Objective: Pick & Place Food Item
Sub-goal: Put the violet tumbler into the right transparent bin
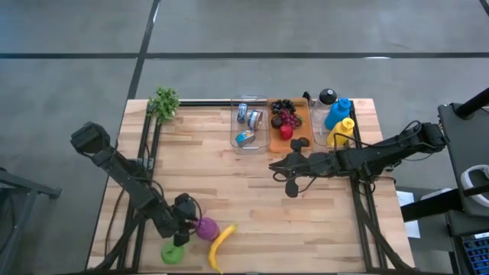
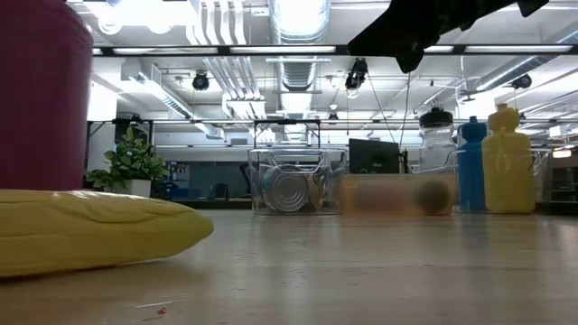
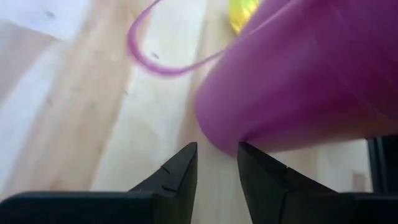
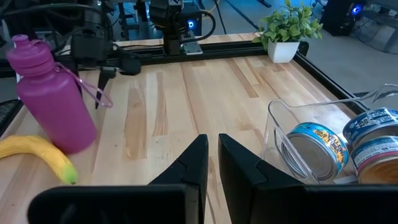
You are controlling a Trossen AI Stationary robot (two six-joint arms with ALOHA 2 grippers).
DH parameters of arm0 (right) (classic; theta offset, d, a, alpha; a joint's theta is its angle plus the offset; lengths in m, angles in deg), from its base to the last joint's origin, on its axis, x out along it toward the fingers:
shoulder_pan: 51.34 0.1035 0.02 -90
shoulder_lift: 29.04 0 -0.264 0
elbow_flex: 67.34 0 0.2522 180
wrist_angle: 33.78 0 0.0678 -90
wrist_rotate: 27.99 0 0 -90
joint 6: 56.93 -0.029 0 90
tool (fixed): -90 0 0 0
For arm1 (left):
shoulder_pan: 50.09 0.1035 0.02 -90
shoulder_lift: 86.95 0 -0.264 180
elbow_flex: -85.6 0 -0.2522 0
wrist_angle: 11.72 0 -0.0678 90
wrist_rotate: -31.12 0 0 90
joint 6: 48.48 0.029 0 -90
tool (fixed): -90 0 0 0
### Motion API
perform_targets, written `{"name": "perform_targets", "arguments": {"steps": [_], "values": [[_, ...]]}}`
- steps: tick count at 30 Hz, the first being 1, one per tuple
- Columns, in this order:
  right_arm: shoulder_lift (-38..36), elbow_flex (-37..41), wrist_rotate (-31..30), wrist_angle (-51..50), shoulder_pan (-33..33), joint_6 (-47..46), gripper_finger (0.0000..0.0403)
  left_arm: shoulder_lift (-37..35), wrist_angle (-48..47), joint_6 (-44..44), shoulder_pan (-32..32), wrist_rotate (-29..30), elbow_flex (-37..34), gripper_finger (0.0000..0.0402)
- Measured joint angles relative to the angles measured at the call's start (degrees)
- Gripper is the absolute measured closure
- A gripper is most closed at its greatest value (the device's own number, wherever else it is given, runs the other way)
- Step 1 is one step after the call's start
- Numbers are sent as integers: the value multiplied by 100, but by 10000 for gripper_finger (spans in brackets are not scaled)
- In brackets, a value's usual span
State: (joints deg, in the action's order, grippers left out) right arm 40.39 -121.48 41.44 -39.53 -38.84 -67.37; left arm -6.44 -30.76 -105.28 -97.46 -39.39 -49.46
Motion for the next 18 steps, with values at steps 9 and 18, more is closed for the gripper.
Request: {"name": "perform_targets", "arguments": {"steps": [9, 18], "values": [[0, 0, 1, 0, 0, 11, 369, 0, 50, 135, 282, 338, 0, 284], [0, 0, 1, -7, 0, 11, 369, -15, 25, -65, 11, -856, 0, 284]]}}
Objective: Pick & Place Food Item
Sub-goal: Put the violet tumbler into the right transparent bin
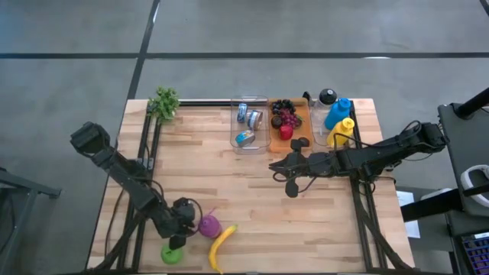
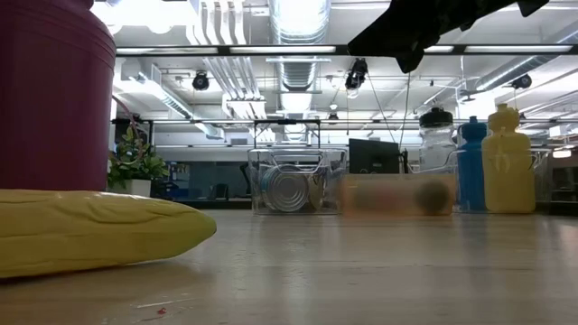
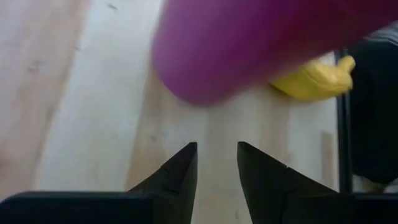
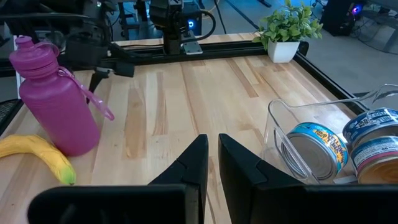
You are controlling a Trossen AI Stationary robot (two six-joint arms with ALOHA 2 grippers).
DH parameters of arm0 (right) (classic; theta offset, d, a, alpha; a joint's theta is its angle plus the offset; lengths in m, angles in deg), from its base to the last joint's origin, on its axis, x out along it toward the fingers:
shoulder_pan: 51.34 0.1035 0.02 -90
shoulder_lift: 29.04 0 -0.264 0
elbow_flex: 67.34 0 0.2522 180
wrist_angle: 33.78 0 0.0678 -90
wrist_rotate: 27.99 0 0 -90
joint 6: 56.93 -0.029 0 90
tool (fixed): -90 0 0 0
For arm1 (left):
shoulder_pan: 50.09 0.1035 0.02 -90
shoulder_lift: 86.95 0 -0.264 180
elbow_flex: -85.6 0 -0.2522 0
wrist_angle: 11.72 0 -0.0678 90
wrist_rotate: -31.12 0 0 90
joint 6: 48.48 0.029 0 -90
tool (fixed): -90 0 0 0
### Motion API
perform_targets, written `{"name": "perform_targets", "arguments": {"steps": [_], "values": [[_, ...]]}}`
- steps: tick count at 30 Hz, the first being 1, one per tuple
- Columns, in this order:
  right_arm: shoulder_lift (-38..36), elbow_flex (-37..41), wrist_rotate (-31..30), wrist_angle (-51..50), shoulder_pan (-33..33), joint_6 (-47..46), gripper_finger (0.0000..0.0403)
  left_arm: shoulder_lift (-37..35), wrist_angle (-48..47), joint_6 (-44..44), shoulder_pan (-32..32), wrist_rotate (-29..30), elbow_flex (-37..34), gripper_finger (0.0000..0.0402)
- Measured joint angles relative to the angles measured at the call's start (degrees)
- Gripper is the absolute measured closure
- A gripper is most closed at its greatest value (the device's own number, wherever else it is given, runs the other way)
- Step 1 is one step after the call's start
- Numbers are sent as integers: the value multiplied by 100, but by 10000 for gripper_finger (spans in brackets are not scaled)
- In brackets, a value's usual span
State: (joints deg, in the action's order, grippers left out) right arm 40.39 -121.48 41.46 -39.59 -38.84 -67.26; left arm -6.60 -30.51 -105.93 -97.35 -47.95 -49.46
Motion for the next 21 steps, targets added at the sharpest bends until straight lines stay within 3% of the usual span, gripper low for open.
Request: {"name": "perform_targets", "arguments": {"steps": [21], "values": [[0, 2, 0, -2, 0, 38, 369, 4, 434, 232, -24, 1364, 0, 284]]}}
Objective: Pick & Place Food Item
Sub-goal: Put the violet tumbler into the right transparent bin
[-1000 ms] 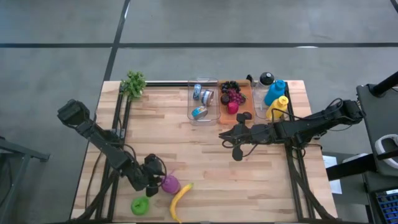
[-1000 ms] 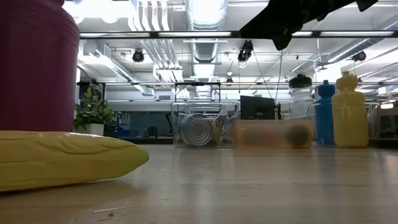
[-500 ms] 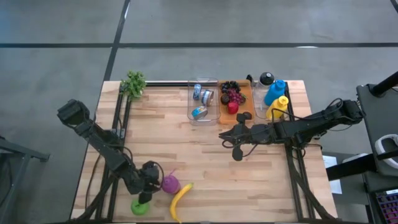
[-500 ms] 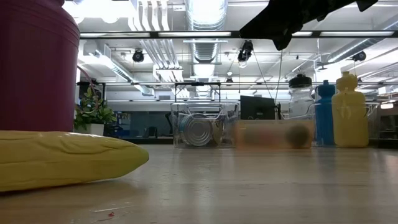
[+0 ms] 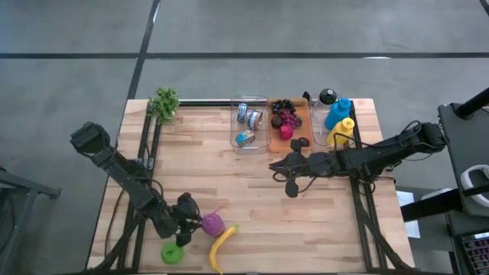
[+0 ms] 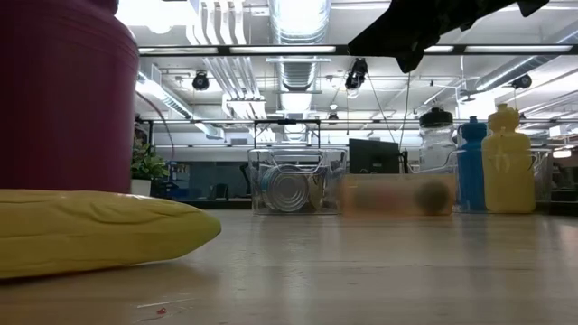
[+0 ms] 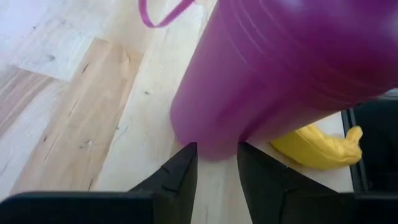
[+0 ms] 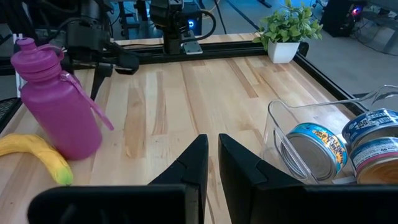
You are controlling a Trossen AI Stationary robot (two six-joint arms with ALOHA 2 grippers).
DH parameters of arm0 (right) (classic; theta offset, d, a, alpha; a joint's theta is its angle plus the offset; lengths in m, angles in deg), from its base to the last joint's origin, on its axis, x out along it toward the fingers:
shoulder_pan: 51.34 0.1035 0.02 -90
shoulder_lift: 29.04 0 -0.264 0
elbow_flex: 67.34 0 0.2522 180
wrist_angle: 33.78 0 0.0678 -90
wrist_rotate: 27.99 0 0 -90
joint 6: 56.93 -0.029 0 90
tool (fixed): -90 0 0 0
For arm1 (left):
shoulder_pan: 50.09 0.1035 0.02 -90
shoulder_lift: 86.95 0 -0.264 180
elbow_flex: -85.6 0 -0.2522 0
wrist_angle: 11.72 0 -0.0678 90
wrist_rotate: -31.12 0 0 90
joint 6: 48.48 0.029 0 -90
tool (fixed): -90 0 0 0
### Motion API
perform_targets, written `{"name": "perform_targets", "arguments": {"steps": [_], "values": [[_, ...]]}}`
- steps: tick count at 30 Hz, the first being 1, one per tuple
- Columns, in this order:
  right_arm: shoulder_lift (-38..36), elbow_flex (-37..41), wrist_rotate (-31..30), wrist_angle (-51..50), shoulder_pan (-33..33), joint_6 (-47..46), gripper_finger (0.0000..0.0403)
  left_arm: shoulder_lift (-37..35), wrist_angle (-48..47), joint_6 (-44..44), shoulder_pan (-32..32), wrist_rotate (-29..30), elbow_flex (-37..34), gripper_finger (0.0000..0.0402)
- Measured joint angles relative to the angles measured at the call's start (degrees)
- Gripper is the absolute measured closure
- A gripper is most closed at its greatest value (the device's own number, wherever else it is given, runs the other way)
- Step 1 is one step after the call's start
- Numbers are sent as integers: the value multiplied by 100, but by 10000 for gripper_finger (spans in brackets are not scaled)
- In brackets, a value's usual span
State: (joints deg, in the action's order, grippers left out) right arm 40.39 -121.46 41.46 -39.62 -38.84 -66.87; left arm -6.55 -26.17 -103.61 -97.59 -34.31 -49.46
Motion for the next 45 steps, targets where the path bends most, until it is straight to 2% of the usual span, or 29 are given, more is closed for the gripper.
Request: {"name": "perform_targets", "arguments": {"steps": [5, 16, 22, 30, 42, 45], "values": [[0, 2, 0, 0, 1, 3, 369, 124, 320, 128, 20, 142, -2, 284], [0, 7, 0, -11, 2, 3, 369, 1315, 1259, 409, 120, 138, 234, 284], [0, 9, 0, -4, 2, -8, 369, 1818, 1331, 764, 405, 138, 583, 284], [0, 9, 1, -7, 2, -12, 369, 1996, 1359, 1437, 787, 138, 967, 284], [0, 9, 9, -44, 2, -12, 369, 1998, 1594, 1525, 1163, 134, 981, 284], [0, 9, 172, -44, 2, -12, 369, 1998, 1791, 1667, 1161, 54, 984, 284]]}}
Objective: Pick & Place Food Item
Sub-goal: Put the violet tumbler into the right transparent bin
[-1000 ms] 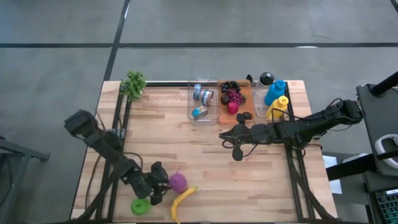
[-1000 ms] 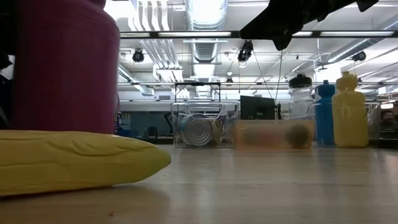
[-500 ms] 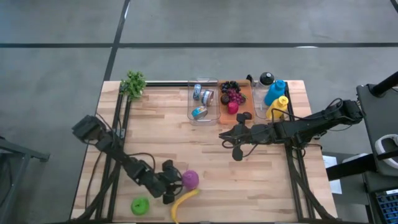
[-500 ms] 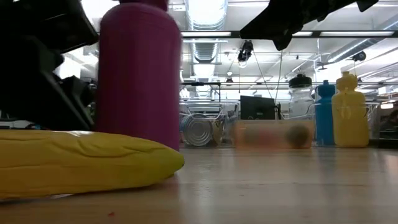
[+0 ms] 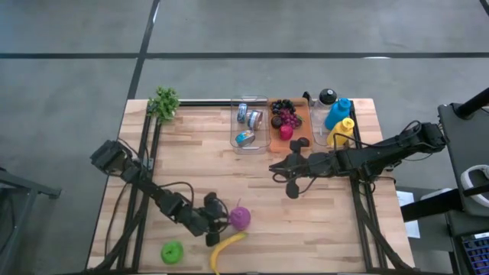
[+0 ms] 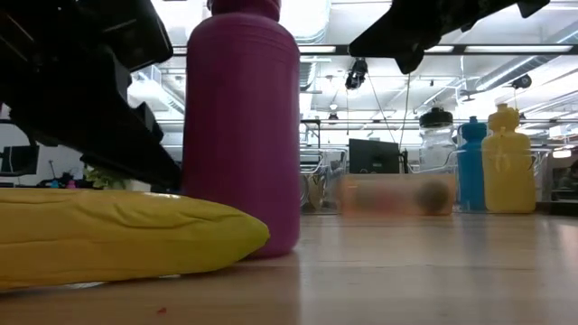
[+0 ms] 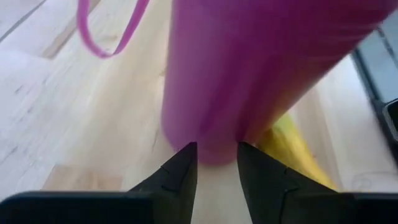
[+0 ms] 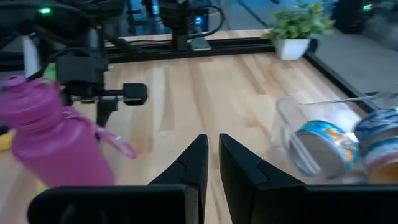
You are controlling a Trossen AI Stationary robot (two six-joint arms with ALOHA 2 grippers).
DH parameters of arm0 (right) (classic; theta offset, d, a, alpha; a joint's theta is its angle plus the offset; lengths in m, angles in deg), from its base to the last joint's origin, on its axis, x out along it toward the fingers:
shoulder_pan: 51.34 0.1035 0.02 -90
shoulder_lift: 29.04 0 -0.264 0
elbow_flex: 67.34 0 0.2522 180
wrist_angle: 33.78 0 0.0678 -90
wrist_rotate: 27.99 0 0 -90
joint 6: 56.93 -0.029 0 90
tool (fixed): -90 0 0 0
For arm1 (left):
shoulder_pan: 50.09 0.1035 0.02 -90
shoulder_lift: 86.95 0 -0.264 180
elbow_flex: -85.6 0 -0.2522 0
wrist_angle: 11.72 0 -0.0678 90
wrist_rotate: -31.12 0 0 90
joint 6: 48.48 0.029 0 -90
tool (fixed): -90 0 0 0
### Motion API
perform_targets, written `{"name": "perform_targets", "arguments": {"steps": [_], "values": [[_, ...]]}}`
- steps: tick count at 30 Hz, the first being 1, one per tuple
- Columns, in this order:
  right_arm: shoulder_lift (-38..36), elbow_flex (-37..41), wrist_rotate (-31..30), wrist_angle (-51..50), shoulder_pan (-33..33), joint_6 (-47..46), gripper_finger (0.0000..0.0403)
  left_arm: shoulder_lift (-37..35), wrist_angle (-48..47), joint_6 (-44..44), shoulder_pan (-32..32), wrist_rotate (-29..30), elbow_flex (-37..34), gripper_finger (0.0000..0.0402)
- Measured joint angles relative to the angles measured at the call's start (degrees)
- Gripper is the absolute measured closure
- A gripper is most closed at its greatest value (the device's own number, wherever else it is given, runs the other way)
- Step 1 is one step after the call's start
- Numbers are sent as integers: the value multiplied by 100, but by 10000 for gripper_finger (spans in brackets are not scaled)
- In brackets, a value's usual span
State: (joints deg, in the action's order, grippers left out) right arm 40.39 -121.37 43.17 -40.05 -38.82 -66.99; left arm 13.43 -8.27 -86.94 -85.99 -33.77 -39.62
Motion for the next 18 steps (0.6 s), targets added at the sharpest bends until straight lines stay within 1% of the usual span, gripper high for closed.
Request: {"name": "perform_targets", "arguments": {"steps": [3, 8, 12, 15, 18], "values": [[0, 0, 269, 1, 2, 3, 369, 0, 111, 78, 4, -7, 11, 284], [0, 0, 301, 2, 16, 18, 369, 31, 178, 98, 61, -7, 35, 284], [-3, 0, 370, 0, 39, 20, 369, 310, 572, 100, 157, -81, 62, 284], [-4, 0, 438, -2, 46, 20, 369, 505, 584, 124, 234, -178, 215, 284], [-4, -2, 438, 0, 55, 104, 369, 639, 588, 493, 297, -200, 483, 284]]}}
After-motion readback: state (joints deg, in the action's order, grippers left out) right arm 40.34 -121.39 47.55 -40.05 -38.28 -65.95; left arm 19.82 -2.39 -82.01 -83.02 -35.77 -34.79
